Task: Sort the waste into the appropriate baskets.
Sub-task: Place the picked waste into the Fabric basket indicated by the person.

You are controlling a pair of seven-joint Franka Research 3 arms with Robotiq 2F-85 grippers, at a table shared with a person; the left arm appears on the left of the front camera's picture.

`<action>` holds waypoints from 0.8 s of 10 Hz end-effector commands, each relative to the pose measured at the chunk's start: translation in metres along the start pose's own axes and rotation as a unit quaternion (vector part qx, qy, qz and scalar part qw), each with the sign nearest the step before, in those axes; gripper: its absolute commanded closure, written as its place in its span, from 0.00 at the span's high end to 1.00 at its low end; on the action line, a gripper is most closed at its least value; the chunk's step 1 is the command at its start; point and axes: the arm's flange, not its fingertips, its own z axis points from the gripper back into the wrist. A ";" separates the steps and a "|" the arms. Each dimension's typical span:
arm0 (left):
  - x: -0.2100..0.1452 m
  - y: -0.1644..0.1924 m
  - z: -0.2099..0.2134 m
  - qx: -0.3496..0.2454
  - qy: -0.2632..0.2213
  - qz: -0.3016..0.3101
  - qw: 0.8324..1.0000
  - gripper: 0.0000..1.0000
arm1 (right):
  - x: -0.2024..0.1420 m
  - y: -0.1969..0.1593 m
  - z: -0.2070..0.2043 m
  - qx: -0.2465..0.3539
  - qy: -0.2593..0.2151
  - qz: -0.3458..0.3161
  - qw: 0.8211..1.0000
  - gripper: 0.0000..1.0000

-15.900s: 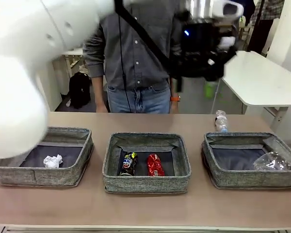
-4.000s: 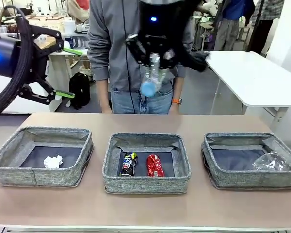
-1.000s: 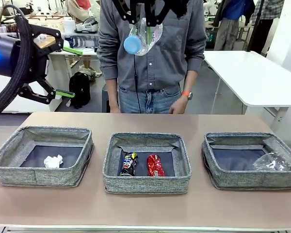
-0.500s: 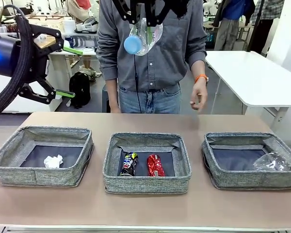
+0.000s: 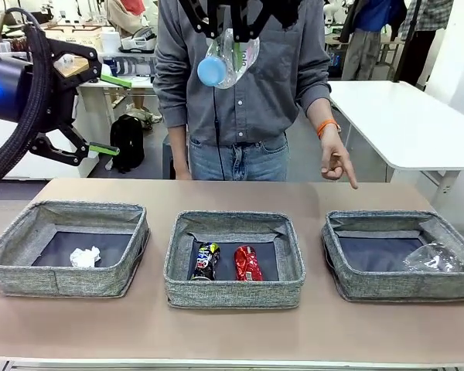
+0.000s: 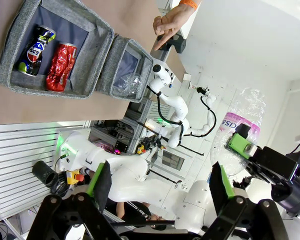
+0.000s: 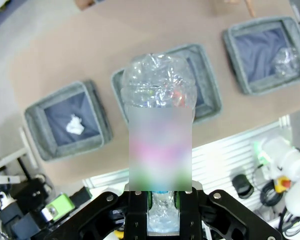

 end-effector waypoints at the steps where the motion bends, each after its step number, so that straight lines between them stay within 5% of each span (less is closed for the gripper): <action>1: 0.000 0.000 0.000 -0.005 -0.001 -0.002 1.000 1.00 | 0.002 -0.003 0.000 0.005 -0.007 0.008 1.000 0.21; 4: 0.000 0.000 0.000 -0.005 -0.001 -0.002 1.000 1.00 | 0.007 -0.009 -0.007 -0.023 0.024 0.044 0.998 0.21; 8: 0.000 0.000 0.000 -0.005 -0.001 -0.002 1.000 1.00 | 0.068 -0.123 -0.054 -0.024 0.095 0.047 0.994 0.21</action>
